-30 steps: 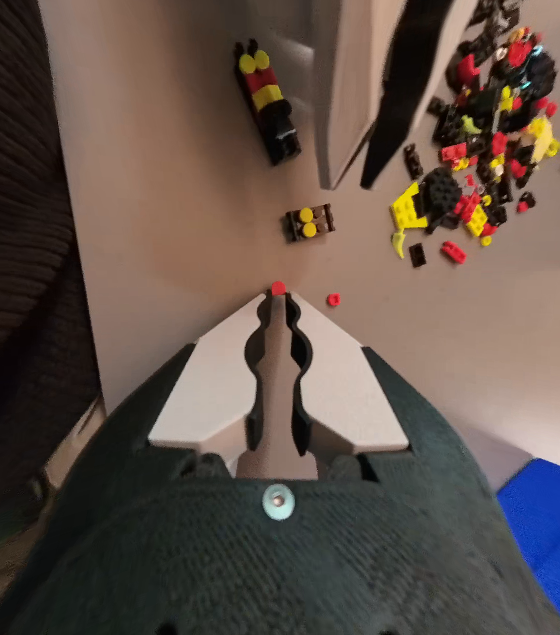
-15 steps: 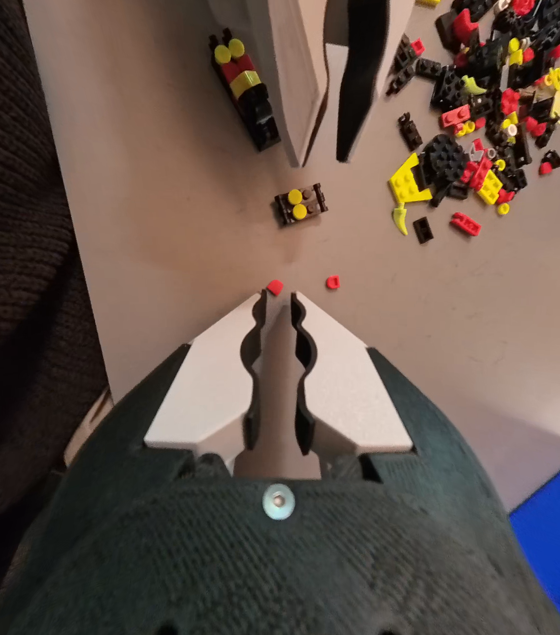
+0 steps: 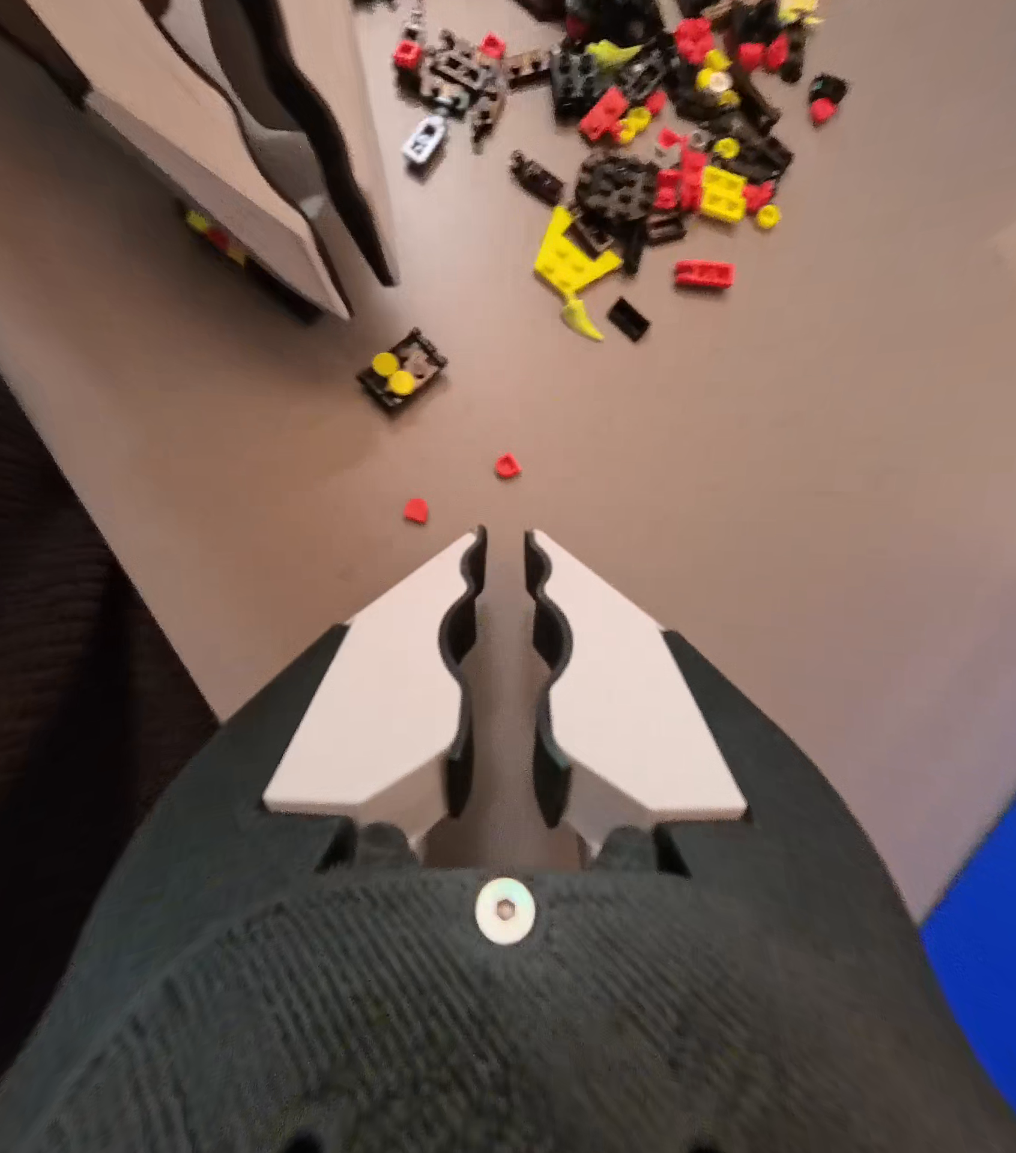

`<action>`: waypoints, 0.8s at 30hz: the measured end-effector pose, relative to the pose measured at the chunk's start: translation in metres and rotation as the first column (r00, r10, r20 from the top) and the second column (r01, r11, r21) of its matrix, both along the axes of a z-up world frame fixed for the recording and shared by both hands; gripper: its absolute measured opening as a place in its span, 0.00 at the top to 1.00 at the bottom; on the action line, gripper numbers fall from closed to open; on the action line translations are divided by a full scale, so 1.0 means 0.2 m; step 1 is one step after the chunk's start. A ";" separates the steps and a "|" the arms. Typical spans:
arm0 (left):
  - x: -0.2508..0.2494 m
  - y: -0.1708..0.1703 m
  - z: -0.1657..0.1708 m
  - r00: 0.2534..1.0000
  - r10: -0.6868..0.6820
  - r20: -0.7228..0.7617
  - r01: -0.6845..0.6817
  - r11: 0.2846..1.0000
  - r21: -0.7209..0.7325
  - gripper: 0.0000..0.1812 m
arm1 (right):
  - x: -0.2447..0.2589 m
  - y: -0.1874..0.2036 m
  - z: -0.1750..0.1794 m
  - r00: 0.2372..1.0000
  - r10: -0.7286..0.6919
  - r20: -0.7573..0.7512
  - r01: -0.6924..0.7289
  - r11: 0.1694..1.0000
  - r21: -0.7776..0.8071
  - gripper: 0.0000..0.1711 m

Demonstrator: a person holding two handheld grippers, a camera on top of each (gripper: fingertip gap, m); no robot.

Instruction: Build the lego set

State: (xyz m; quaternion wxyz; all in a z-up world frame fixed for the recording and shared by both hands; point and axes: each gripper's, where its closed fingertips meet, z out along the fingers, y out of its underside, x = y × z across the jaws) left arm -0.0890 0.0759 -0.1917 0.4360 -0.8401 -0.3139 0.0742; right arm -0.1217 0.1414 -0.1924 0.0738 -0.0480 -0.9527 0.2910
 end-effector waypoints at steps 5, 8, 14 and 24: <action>0.06 0.06 -0.02 0.990 0.012 0.142 -0.017 0.999 0.034 0.86 | 0.12 -0.06 -0.03 0.996 0.005 0.092 -0.003 1.000 -0.020 0.86; 0.01 0.04 -0.05 0.995 0.064 0.078 -0.060 0.997 -0.057 0.83 | 0.13 -0.07 -0.05 0.993 -0.026 0.118 0.029 0.999 -0.023 0.86; 0.02 0.09 -0.12 0.997 0.049 0.065 -0.040 0.990 -0.132 0.83 | 0.14 -0.06 -0.09 0.994 -0.023 0.102 0.021 0.999 0.025 0.87; 0.02 0.09 -0.12 0.999 0.032 0.027 -0.028 0.991 -0.134 0.88 | 0.14 -0.07 -0.10 0.995 -0.010 0.094 0.007 0.999 0.038 0.92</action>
